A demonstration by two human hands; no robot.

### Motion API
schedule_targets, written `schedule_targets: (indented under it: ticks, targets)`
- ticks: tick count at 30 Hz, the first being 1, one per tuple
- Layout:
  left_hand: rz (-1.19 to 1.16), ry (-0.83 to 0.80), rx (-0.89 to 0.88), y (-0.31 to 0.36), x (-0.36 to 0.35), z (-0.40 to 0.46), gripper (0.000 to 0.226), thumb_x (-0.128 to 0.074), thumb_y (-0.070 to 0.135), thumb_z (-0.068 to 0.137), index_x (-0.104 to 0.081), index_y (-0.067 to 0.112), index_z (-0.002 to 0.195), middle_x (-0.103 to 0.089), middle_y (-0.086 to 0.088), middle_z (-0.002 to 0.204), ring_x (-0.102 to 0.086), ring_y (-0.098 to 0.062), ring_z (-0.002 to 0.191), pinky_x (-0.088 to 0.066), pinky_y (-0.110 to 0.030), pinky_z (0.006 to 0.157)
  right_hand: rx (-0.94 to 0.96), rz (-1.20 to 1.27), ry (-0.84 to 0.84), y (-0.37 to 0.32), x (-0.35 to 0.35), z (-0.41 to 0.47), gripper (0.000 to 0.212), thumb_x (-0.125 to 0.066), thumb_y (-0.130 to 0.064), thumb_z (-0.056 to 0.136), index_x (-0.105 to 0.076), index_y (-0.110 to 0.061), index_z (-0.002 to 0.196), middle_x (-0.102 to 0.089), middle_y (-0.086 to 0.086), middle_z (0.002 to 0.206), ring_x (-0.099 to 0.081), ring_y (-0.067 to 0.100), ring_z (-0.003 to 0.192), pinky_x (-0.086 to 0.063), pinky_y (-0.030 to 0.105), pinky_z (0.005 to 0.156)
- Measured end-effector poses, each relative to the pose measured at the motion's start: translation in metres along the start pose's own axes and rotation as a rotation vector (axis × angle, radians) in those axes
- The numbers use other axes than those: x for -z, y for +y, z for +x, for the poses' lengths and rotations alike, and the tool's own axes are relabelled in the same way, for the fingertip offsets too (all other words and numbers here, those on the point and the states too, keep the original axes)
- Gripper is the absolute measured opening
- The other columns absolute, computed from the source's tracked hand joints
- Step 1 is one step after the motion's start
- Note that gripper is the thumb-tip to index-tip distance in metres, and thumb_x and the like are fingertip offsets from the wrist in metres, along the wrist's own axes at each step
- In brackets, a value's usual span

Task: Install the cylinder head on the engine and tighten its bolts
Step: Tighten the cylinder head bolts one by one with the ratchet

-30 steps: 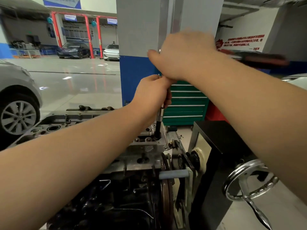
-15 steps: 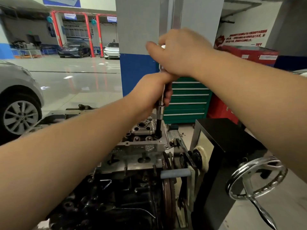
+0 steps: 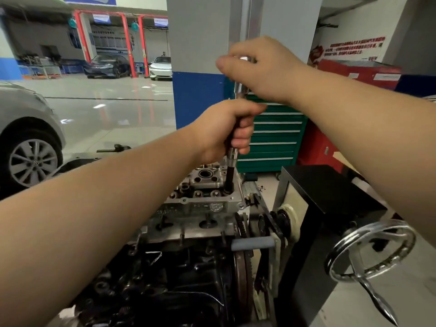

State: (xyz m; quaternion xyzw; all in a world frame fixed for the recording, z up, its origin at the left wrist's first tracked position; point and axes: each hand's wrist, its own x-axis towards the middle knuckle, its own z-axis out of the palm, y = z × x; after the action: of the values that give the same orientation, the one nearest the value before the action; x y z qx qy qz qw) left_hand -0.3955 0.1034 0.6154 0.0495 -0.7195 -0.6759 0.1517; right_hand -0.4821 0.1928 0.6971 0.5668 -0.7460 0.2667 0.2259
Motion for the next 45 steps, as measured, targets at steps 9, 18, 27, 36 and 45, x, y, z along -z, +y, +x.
schedule_targets:
  ticks: [9,18,27,36,45]
  targets:
    - [0.048,0.732,-0.343,-0.014,-0.044,-0.003,0.011,-0.063,0.02,0.08,-0.058,0.014,0.087,-0.061,0.0,0.072,-0.05,-0.017,0.065,-0.04,-0.035,0.061,0.028,-0.689,0.256,-0.034,-0.01,0.0,0.073,-0.025,-0.087,0.087,-0.034,-0.02,0.059,-0.033,0.001,0.057,-0.031,0.026,0.05,-0.016,0.029,0.052]
    - [-0.019,0.28,-0.159,-0.001,-0.011,-0.006,0.015,-0.064,0.016,0.092,-0.052,0.013,0.083,-0.045,-0.001,0.055,-0.042,-0.017,0.047,-0.039,-0.028,0.049,-0.071,-0.505,0.122,-0.015,-0.007,0.009,0.058,-0.033,-0.068,0.093,-0.045,-0.015,0.073,-0.045,0.008,0.071,-0.045,0.032,0.07,-0.027,0.036,0.053]
    - [0.024,0.353,-0.117,-0.002,-0.017,0.006,0.016,-0.058,0.01,0.092,-0.058,0.012,0.076,-0.04,-0.002,0.053,-0.037,-0.02,0.051,-0.033,-0.033,0.054,0.047,-0.369,0.063,-0.014,-0.003,0.007,0.073,-0.033,-0.082,0.092,-0.061,-0.016,0.076,-0.056,0.003,0.071,-0.054,0.03,0.073,-0.031,0.036,0.057]
    - [-0.004,0.439,-0.144,-0.008,-0.033,-0.013,0.023,-0.067,0.025,0.074,-0.06,0.01,0.09,-0.056,0.001,0.067,-0.053,-0.013,0.063,-0.042,-0.028,0.061,-0.085,-0.687,0.163,-0.025,0.0,-0.001,0.046,-0.041,-0.051,0.1,-0.03,-0.022,0.066,-0.033,0.001,0.065,-0.028,0.02,0.053,-0.019,0.03,0.051]
    - [-0.106,-0.182,0.05,0.007,0.001,-0.002,0.046,-0.06,0.015,0.087,-0.023,0.026,0.062,-0.018,0.005,0.049,-0.013,-0.016,0.047,-0.028,-0.027,0.047,0.036,0.202,0.041,0.006,-0.006,-0.012,0.051,-0.051,-0.057,0.1,-0.06,-0.012,0.077,-0.047,0.001,0.066,-0.044,0.017,0.068,-0.031,0.035,0.066]
